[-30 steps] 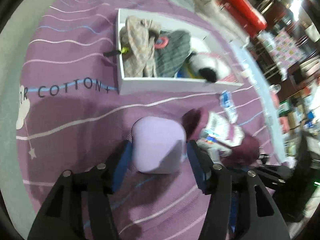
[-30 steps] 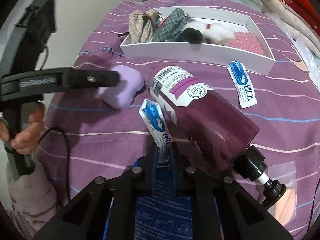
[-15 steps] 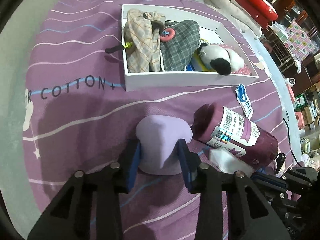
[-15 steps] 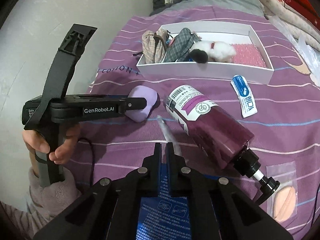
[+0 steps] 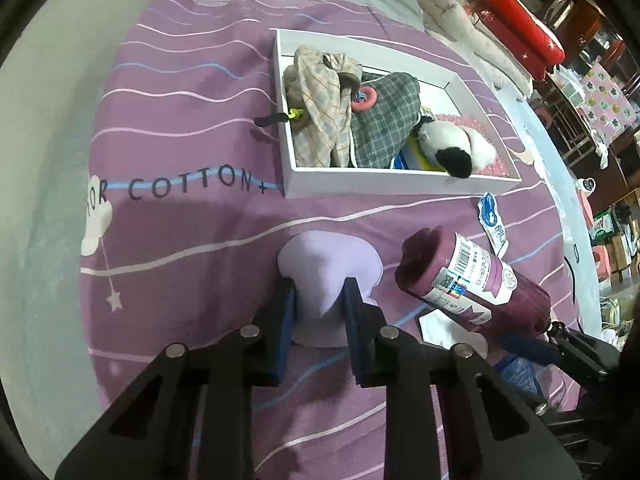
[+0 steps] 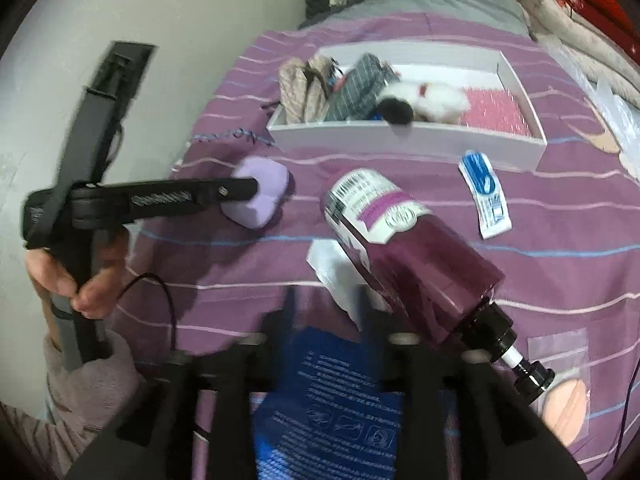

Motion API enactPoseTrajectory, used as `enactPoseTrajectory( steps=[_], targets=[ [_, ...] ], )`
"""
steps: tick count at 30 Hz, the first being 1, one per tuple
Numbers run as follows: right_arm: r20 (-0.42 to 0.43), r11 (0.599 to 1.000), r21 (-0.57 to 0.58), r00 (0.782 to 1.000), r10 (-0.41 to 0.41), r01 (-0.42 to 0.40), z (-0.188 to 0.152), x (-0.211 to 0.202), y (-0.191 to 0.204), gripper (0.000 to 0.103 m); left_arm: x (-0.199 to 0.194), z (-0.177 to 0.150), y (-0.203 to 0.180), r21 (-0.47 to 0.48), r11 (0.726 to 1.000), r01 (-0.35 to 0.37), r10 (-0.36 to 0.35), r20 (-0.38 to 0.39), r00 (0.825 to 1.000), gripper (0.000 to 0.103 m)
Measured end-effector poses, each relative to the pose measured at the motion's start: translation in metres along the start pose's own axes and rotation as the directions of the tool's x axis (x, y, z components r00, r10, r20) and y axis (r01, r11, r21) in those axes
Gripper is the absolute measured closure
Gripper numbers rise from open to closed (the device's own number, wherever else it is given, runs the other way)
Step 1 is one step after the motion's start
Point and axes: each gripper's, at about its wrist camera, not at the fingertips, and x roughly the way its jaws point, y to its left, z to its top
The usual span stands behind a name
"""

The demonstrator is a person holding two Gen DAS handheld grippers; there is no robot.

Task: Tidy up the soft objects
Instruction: 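Lift the lavender sponge with the left gripper while the right gripper grasps the white tissue, then lower the lavender sponge into the box with the left gripper while the right gripper drops the tissue in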

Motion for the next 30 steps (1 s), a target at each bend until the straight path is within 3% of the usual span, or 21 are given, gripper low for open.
enactPoseTrajectory(
  steps=[8,10,11,15,26,30],
  targets=[
    [-0.030,0.999,0.024,0.999,-0.030,0.031,-0.003,0.032,-0.017,0.054,-0.011,0.001,0.011,-0.037,0.999,0.030,-0.029,0.029,0.999,0.078],
    [-0.030,1.000,0.025,0.999,-0.016,0.016,-0.002,0.033,-0.018,0.068,-0.014,0.002,0.013,-0.048,0.998,0.047,-0.045,0.040,0.998,0.078],
    [-0.035,1.000,0.015,0.999,-0.016,0.017,-0.001,0.034,-0.017,0.080,-0.016,0.002,0.015,-0.052,0.997,0.056,-0.053,0.048,0.997,0.078],
    [-0.038,0.999,-0.040,0.999,-0.039,0.037,-0.004,0.033,-0.008,0.089,-0.022,0.004,0.016,-0.063,0.995,0.080,-0.076,0.070,0.995,0.078],
    [0.054,0.991,0.010,0.989,0.135,-0.136,0.012,-0.016,-0.011,0.092,-0.044,0.021,0.002,-0.071,0.989,0.132,-0.120,0.152,0.981,0.078],
    [0.077,0.993,0.025,0.990,0.116,-0.118,0.021,-0.028,-0.019,0.092,-0.047,0.032,-0.013,-0.055,0.985,0.163,-0.152,0.158,0.976,0.078]
  ],
)
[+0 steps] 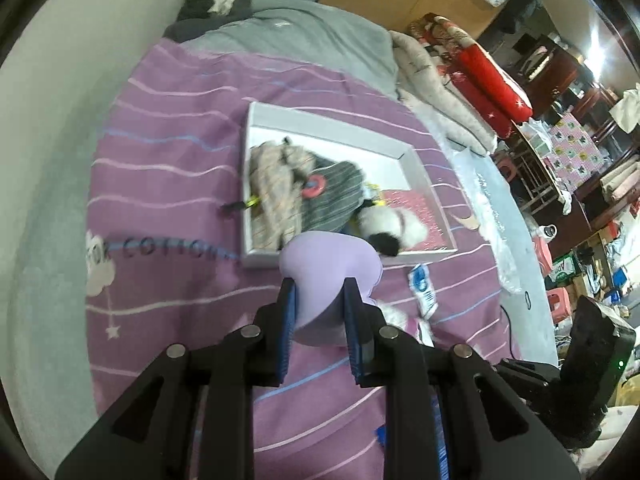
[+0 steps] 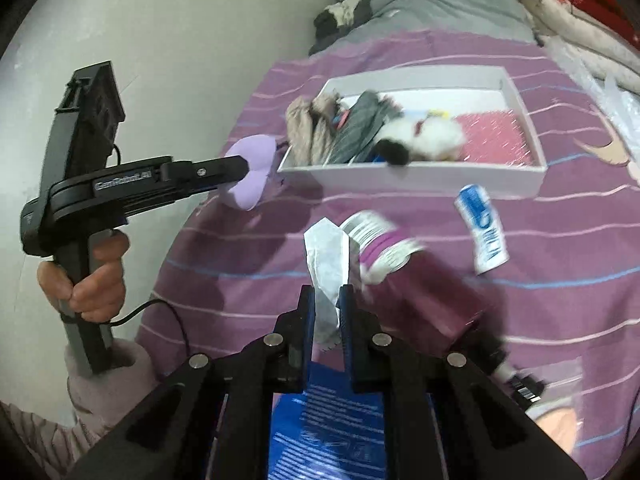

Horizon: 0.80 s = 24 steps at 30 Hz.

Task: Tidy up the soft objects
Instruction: 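Lower the lavender sponge into the box with the left gripper while the right gripper drops the tissue in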

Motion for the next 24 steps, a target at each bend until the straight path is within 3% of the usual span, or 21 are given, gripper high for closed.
enactPoseTrajectory(
  steps=[7,13,18,24],
  targets=[
    [0.027,0.999,0.026,0.999,-0.031,0.030,0.033,-0.015,-0.027,0.092,0.015,0.031,-0.026,0.008,0.999,0.031,-0.031,-0.008,0.999,0.078],
    [0.088,0.997,0.028,0.993,-0.080,0.078,0.070,-0.029,-0.062,0.092,0.046,0.064,-0.054,0.079,0.995,-0.052,0.052,-0.002,0.999,0.078],
    [0.117,0.994,0.064,0.989,-0.094,0.087,0.087,-0.023,-0.087,0.092,0.080,0.079,-0.065,0.075,0.997,0.005,-0.001,-0.047,0.999,0.078],
    [0.130,0.989,0.110,0.985,-0.114,0.100,0.106,-0.011,-0.116,0.092,0.116,0.094,-0.072,0.063,0.997,-0.039,0.043,-0.067,0.997,0.078]
  ],
)
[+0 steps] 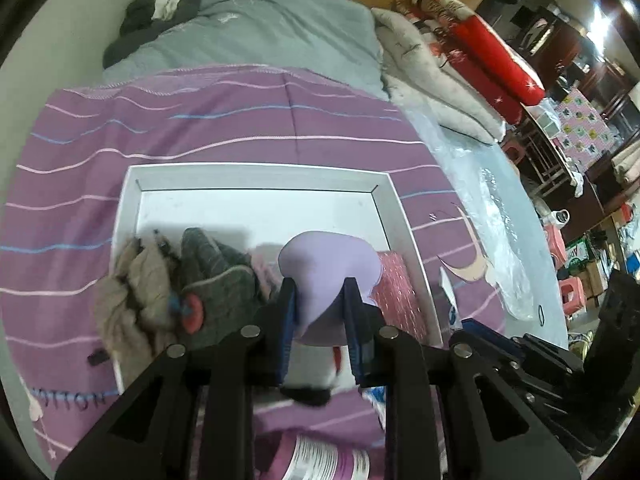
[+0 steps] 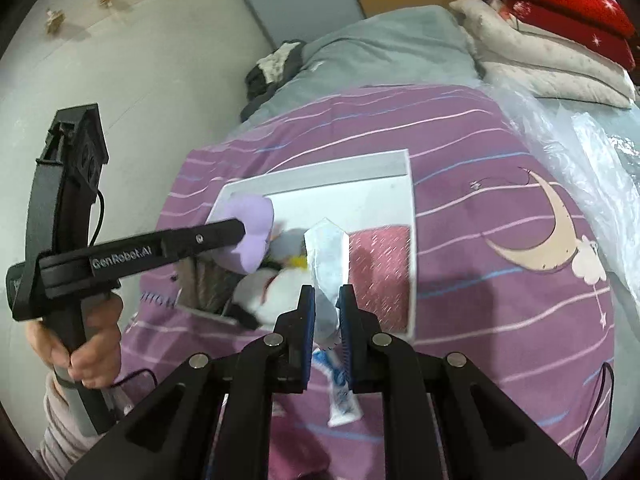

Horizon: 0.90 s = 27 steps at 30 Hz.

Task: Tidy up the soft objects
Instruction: 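Lower the lavender sponge into the box with the left gripper while the right gripper drops the tissue in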

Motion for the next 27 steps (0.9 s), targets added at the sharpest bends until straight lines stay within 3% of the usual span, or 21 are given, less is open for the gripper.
enactPoseTrajectory(
  steps=[3,6,10,14,19,22,25,27],
  targets=[
    [0.013,1.000,-0.004,1.000,-0.015,0.015,0.011,0.010,-0.007,0.092,0.020,0.004,-0.003,-0.006,1.000,-0.014,0.014,-0.032,0.999,0.078],
    [0.020,1.000,-0.001,0.999,-0.028,0.028,0.023,0.021,-0.012,0.092,0.039,0.003,-0.005,0.006,0.997,-0.074,0.074,-0.059,0.995,0.078],
    [0.017,0.999,0.021,0.999,-0.039,0.039,0.037,0.038,-0.020,0.092,0.050,-0.002,-0.007,0.008,0.990,-0.139,0.139,-0.092,0.986,0.078],
    [-0.003,0.998,0.061,0.999,-0.033,0.033,0.050,0.059,-0.025,0.092,0.053,-0.003,-0.006,0.007,0.987,-0.158,0.157,-0.107,0.982,0.077],
    [0.002,0.996,0.065,0.998,-0.066,0.065,0.058,0.081,-0.022,0.092,0.050,-0.001,-0.006,0.015,0.991,-0.136,0.137,-0.082,0.987,0.059],
    [0.022,0.994,0.058,0.996,-0.089,0.087,0.060,0.091,-0.020,0.091,0.042,0.000,-0.008,0.023,0.989,-0.148,0.149,-0.044,0.988,0.057],
    [0.062,0.992,0.076,0.993,-0.104,0.099,0.061,0.096,-0.024,0.081,0.035,0.000,-0.011,0.043,0.986,-0.164,0.164,-0.010,0.986,0.057],
    [0.073,0.990,0.110,0.993,-0.095,0.087,0.059,0.094,-0.028,0.051,0.032,0.000,-0.012,0.052,0.985,-0.163,0.163,0.001,0.987,0.057]
  ],
)
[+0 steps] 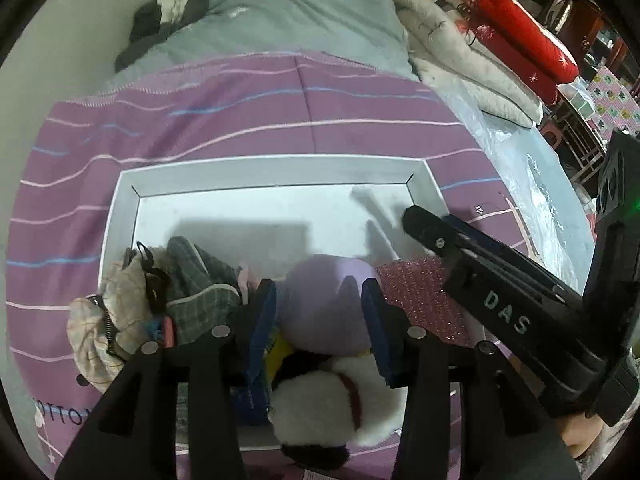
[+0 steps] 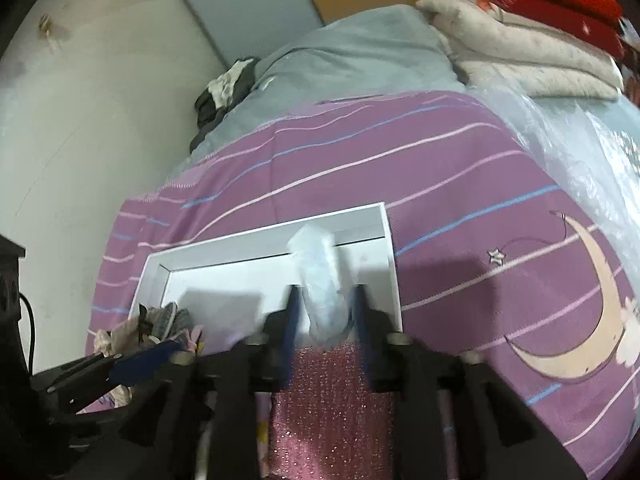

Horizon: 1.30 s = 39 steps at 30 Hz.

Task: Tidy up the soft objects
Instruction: 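Lower the lavender sponge into the box with the left gripper while the right gripper drops the tissue in, then open both grippers and withdraw them from the box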

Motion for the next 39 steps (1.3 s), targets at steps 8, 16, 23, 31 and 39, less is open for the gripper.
enactPoseTrajectory(
  steps=[8,16,23,31,39],
  targets=[
    [0.043,0.999,-0.034,0.999,0.001,0.001,-0.003,-0.022,0.007,0.040,-0.010,-0.005,-0.001,0.014,1.000,-0.028,0.028,0.042,0.999,0.057],
    [0.022,0.997,-0.071,1.000,-0.009,0.011,-0.012,-0.042,0.012,0.038,-0.025,-0.015,-0.007,0.047,0.995,-0.092,0.088,0.089,0.992,0.057],
    [0.043,0.992,-0.116,0.998,-0.034,0.039,-0.023,-0.072,0.016,0.032,-0.045,-0.030,-0.014,0.050,0.995,-0.092,0.084,0.147,0.986,0.057],
    [0.047,0.983,-0.174,0.998,-0.043,0.051,-0.037,-0.103,0.025,0.030,-0.071,-0.051,-0.009,-0.002,0.988,-0.156,0.154,0.183,0.971,0.057],
    [0.107,0.975,-0.199,0.991,-0.075,0.095,-0.065,-0.144,0.029,0.027,-0.097,-0.075,-0.007,0.001,0.995,-0.097,0.095,0.168,0.981,0.057]
  ],
)
